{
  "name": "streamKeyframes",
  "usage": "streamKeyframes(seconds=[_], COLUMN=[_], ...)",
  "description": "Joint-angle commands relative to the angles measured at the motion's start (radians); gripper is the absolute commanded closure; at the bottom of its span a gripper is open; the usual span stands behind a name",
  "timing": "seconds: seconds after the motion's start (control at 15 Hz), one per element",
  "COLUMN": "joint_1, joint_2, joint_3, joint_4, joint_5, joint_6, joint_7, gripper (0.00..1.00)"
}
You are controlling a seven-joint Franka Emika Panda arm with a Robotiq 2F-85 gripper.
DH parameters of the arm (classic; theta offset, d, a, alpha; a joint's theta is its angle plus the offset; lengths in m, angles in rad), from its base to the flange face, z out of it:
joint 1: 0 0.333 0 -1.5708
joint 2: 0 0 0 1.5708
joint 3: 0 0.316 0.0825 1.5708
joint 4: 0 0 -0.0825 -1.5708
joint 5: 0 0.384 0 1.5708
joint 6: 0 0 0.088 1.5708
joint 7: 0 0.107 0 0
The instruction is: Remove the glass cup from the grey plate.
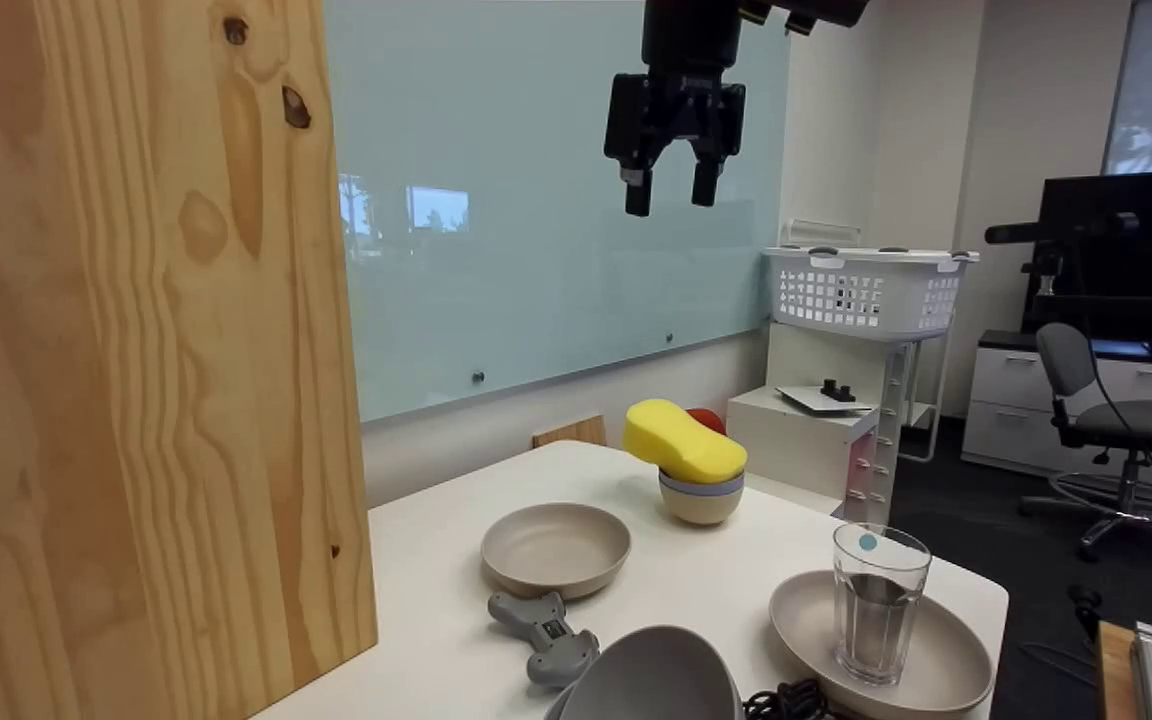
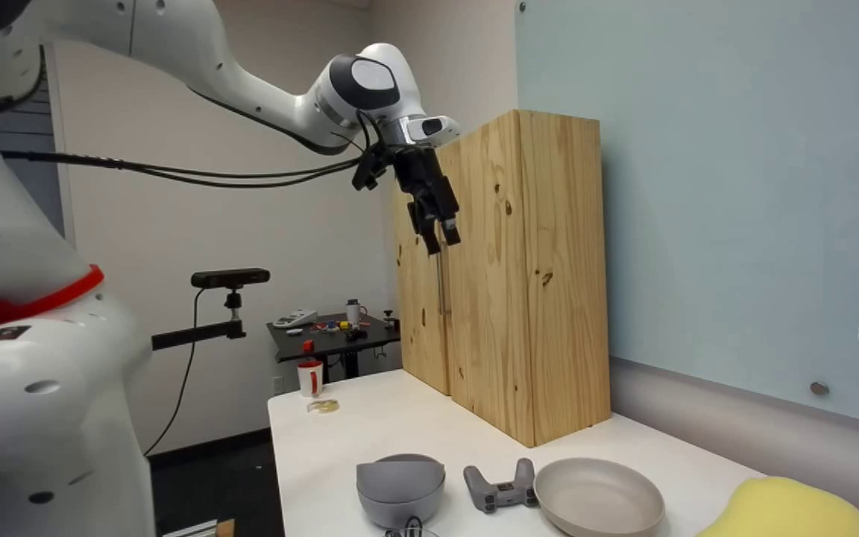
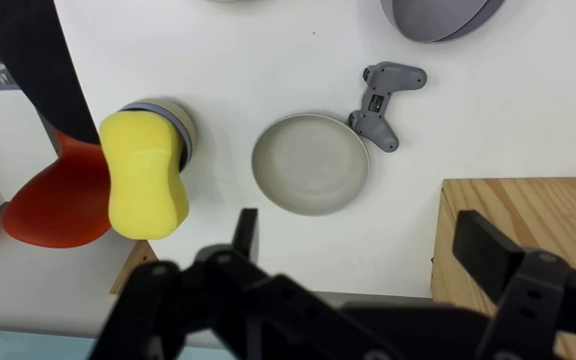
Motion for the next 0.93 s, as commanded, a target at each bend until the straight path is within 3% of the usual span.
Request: streamKeyframes(seconds=[0.0,0.27,0.6,0.87], joint_1=[0.003,-0.018,0.007,-0.025], joint_2=[-0.011,-0.094,-0.197,-0.259], joint_3=[-0.014,-0.083,-0.249,-0.337], joint_4=[-0.002,-0.079,-0.245,-0.387], joint_5=[-0.068,-0.095,0.121,0.218], joint_6=[-0.009,0.023,0.227,0.299], joint_7=[0.023,0.022,-0.078,-0.159], gripper=[0.00,0.00,0.00,0.00])
